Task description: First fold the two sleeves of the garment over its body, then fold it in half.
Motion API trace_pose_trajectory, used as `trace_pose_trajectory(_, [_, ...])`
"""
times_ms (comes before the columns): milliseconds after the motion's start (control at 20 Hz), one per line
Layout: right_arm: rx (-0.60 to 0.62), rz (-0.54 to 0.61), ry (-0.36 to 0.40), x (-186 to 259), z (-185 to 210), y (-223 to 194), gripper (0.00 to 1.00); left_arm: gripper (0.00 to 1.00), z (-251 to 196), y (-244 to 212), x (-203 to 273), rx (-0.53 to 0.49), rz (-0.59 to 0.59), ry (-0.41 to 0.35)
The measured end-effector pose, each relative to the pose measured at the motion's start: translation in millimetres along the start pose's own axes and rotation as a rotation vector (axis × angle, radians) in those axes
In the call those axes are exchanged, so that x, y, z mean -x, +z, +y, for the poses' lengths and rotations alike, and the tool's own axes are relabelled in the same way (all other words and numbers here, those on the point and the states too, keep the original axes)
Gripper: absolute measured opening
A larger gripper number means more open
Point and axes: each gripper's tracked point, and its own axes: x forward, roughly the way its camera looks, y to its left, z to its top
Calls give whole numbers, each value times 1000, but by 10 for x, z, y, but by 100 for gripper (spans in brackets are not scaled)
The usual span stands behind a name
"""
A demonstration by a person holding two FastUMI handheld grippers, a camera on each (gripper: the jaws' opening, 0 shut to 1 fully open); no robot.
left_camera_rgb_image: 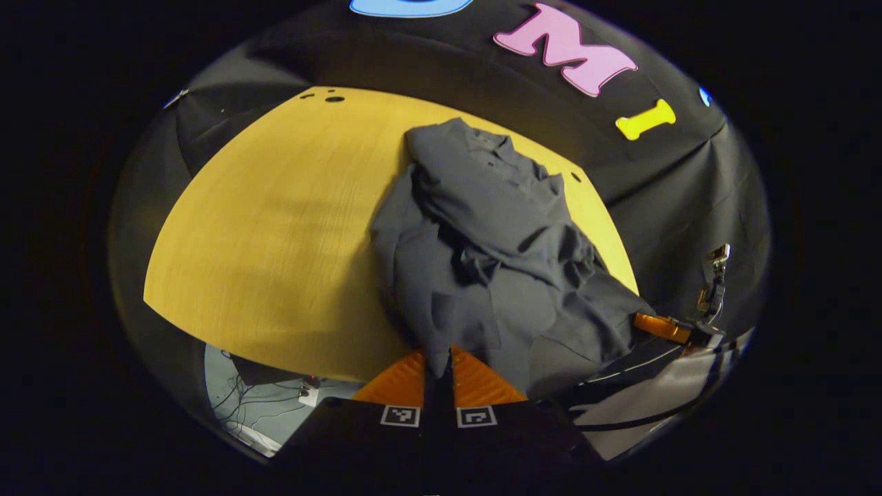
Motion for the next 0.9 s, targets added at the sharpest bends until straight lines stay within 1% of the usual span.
trace_pose_trajectory(200, [41, -144, 9, 45, 151, 651, 5, 5, -191, 646, 125, 13, -129, -26])
trace_pose_trajectory(300, [37, -219, 20, 50, 216, 1000, 5, 5, -270, 918, 126, 8, -183, -40])
trace_pose_trajectory(400, [27, -269, 23, 2, 211, 1281, 5, 5, -312, 1165, 129, -2, -226, -45])
trace_pose_trajectory(450, [22, -291, 24, -20, 212, 1401, 5, 2, -313, 1301, 148, 0, -249, -45])
trace_pose_trajectory(500, [15, -314, 23, -50, 202, 1534, 5, 5, -326, 1420, 97, 3, -267, -46])
trace_pose_trajectory(700, [-5, -377, 21, -251, 185, 1977, 5, 5, -308, 1846, -36, -2, -326, -35])
trace_pose_trajectory(900, [-31, -411, 19, -503, 144, 2327, 5, 5, -210, 2265, -229, -1, -374, -2])
